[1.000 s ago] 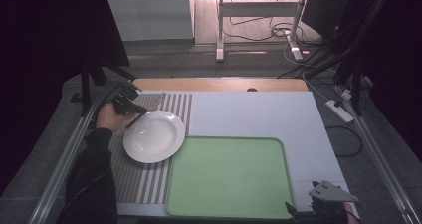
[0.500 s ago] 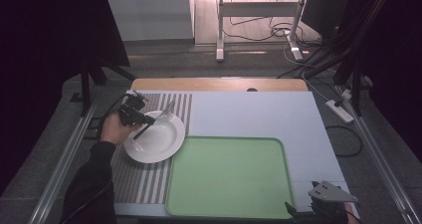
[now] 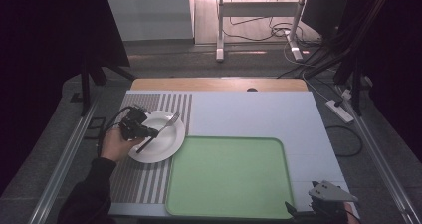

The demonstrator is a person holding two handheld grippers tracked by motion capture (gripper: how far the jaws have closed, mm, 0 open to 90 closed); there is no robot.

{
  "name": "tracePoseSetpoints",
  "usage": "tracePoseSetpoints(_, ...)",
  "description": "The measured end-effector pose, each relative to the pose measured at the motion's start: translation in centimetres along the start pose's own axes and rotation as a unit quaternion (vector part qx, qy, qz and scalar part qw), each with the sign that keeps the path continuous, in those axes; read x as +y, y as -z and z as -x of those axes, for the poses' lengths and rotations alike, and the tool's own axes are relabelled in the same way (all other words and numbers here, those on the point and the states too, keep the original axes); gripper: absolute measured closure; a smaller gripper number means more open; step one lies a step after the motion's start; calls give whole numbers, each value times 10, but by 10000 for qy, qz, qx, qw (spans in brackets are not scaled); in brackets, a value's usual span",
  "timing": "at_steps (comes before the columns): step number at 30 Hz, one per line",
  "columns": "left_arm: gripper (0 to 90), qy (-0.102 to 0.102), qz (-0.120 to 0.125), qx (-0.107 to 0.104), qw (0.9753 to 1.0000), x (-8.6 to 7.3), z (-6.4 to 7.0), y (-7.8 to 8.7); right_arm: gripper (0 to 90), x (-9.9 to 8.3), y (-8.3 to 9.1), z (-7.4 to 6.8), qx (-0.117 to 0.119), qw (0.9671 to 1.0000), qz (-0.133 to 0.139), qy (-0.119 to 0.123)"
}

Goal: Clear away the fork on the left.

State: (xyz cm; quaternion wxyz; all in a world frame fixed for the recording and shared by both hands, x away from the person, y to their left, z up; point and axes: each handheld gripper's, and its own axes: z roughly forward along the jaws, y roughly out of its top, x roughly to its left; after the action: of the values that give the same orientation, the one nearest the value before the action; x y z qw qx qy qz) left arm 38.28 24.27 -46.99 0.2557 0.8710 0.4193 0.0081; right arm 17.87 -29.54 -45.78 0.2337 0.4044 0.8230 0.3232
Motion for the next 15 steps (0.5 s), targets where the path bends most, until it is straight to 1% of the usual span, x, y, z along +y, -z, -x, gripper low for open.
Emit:
tracePoseSetpoints(4,849,-28,25,-73,10000,-3,12,0,0,0,0,0,-5,10000,15,16)
tracePoseSetpoints(7,849,-87,-11,-78,9999,-6,23,-1,0,0,0,0,7,10000,24,16)
tracePoseSetpoints(10,849,-54,44,-131,9999,-8,32,-1,0,0,1,0,12,10000,38,26)
tracePoseSetpoints(15,849,-79,48,-201,9998,-13,48,-2,0,0,1,-1,6,10000,36,44)
